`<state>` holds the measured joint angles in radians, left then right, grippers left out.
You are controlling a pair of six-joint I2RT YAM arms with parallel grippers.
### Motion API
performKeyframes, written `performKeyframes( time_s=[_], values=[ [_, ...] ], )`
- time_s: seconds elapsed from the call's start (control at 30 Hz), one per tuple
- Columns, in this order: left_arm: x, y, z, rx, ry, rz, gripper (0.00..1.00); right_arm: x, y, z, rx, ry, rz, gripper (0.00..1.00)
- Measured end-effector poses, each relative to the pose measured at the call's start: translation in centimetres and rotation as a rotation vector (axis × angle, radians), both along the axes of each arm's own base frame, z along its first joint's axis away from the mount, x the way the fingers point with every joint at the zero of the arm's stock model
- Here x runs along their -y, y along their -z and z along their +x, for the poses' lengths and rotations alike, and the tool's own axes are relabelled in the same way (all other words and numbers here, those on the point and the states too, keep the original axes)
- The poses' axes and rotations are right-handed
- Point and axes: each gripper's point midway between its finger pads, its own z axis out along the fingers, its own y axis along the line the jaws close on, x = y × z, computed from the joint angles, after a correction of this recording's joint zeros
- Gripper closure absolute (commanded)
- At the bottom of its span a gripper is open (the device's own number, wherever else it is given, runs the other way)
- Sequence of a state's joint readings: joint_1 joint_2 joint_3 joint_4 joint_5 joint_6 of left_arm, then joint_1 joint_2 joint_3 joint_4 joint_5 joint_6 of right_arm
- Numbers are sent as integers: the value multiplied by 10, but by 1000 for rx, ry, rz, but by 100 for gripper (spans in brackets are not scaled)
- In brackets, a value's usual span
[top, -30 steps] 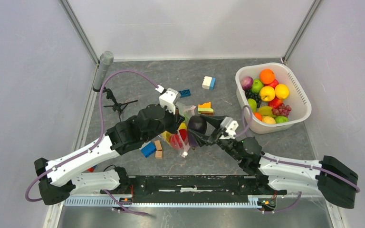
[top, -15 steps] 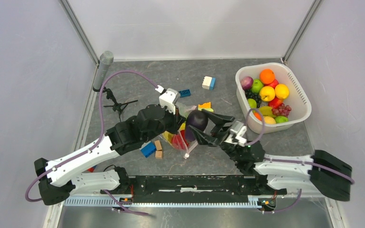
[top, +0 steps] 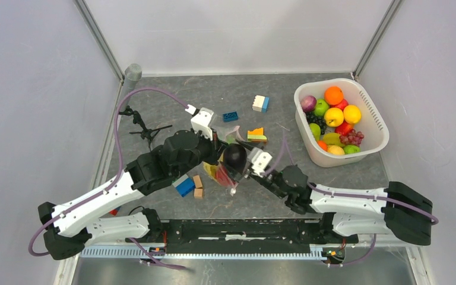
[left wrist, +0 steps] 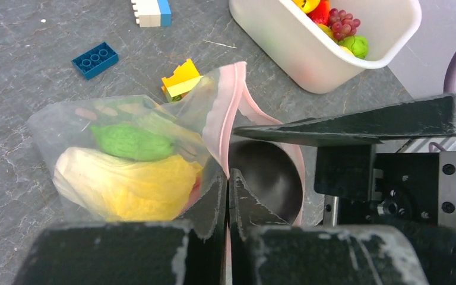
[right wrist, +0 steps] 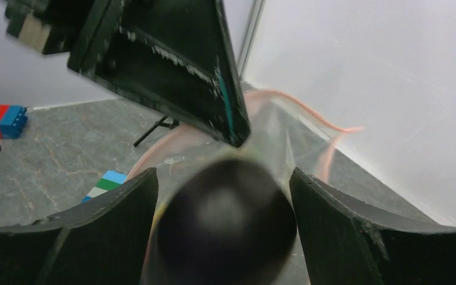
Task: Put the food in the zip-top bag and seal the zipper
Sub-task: Place the fake vegetable in the zipper food storage bag.
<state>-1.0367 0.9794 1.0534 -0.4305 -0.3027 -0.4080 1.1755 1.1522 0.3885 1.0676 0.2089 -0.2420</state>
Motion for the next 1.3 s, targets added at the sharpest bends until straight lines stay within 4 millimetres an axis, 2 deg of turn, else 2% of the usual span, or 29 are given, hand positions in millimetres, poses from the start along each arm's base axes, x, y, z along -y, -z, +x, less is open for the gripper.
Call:
performKeyframes(
  time_s=[0.13, 0.23, 0.4, 0.5, 0.57, 0.6, 0.7, 0.8, 0.87, 0.93, 1.03, 1.13, 1.3],
  values=[
    [-1, -2, 1, 5, -4, -8, 97, -23, -3, 8, -62, -15, -138, 2],
    [-1, -2, 1, 5, -6, -7, 97, -25, -6, 8, -104, -16, -193, 3],
    [-2, -2, 2, 8, -13, -6, 97, -8, -8, -1, -173, -23, -210, 24],
    [-2, -2, 2, 8, -14, -6, 97, 2, -17, -7, -214, -32, -182, 29],
    [-2, -2, 2, 8, -14, -6, 97, 5, -18, -10, -244, -39, -173, 40],
    [-2, -2, 2, 8, -14, -6, 97, 5, -17, -12, -259, -43, -174, 42],
    [-2, -2, 2, 8, -13, -5, 97, 6, -6, -15, -329, -50, -181, 60],
    [-1, -2, 2, 6, -13, -4, 97, 8, 7, -18, -396, -48, -182, 61],
    [-1, 0, 3, 5, -12, -1, 97, 10, 15, -19, -432, -42, -182, 70],
    [0, 1, 3, 2, -12, 3, 97, 13, 26, -19, -470, -26, -189, 72],
    [1, 4, 4, -3, -12, 11, 97, 16, 39, -20, -515, -7, -201, 89],
    [2, 5, 4, -4, -12, 14, 97, 18, 45, -22, -546, -7, -207, 90],
    [2, 5, 4, -5, -11, 14, 98, 23, 49, -24, -570, 3, -219, 87]
  ],
)
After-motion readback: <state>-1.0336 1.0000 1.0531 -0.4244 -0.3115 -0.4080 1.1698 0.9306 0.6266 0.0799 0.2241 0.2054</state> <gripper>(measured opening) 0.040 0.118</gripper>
